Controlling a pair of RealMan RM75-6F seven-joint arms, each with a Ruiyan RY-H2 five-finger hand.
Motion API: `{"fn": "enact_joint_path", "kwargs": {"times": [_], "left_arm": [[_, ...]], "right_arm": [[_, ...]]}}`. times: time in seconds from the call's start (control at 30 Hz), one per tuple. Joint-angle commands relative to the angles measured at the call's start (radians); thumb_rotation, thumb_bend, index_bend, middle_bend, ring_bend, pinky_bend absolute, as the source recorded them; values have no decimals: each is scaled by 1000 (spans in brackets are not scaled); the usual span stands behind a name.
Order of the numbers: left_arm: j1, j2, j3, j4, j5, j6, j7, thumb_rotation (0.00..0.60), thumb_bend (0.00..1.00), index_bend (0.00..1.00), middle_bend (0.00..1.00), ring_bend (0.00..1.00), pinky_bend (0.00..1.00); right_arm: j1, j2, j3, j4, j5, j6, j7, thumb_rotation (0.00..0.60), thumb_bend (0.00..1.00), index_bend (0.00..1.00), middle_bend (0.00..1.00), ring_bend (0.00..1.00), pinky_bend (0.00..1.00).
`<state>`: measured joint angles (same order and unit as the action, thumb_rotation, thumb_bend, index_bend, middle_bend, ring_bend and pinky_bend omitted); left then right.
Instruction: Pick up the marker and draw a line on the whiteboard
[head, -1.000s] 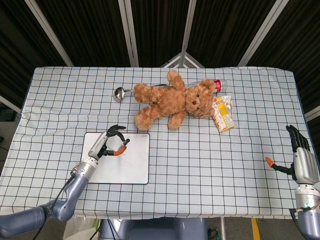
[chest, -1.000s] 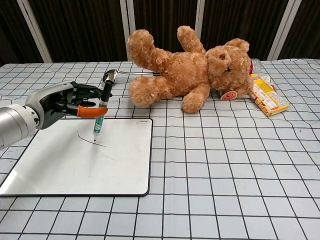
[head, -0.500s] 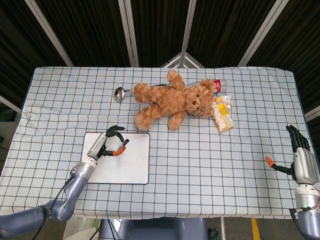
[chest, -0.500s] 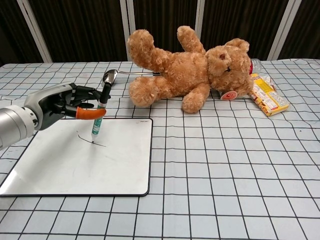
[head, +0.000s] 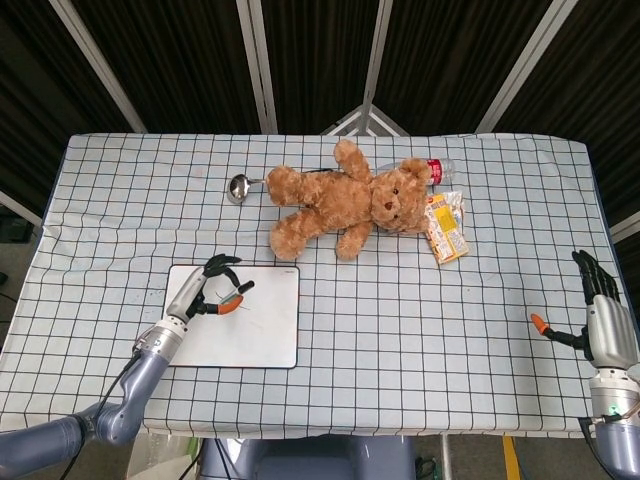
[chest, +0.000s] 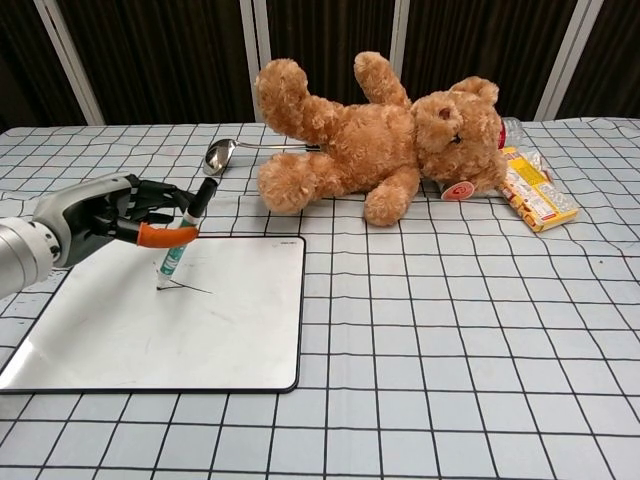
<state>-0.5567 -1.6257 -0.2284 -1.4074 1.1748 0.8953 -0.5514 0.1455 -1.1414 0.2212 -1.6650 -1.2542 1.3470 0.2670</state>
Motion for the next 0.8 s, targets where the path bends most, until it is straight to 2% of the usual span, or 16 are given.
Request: {"fn": "enact_joint_path", "kwargs": {"times": [0.03, 0.23, 0.4, 0.57, 0.7, 0.8], "left_arm": [[9, 10, 9, -6, -1, -1, 2, 600, 446, 776, 167, 0, 10], [39, 44, 23, -42, 8, 11, -18, 600, 446, 777, 168, 0, 10], [56, 90, -20, -135, 22, 43, -89, 600, 446, 777, 168, 0, 10], [62, 164, -54, -238, 56, 71, -108, 600, 447, 777, 168, 0, 10], [61, 214, -72, -276, 62, 90, -61, 600, 446, 779, 170, 0, 10], [52, 241, -73, -261, 48, 107, 52, 600, 446, 779, 170, 0, 10]], "right_arm": [[0, 0, 0, -1, 2, -1, 0, 600, 209, 0, 0, 0, 0], [1, -1, 2, -3, 5, -2, -3, 600, 209, 0, 0, 0, 0], [1, -1, 2, -5, 4, -1, -4, 600, 208, 0, 0, 0, 0], [1, 1, 3, -6, 7, -4, -1, 600, 209, 0, 0, 0, 0], [1, 2, 3, -6, 8, -6, 2, 600, 210, 0, 0, 0, 0], [1, 3, 2, -7, 7, -7, 2, 600, 209, 0, 0, 0, 0]]}}
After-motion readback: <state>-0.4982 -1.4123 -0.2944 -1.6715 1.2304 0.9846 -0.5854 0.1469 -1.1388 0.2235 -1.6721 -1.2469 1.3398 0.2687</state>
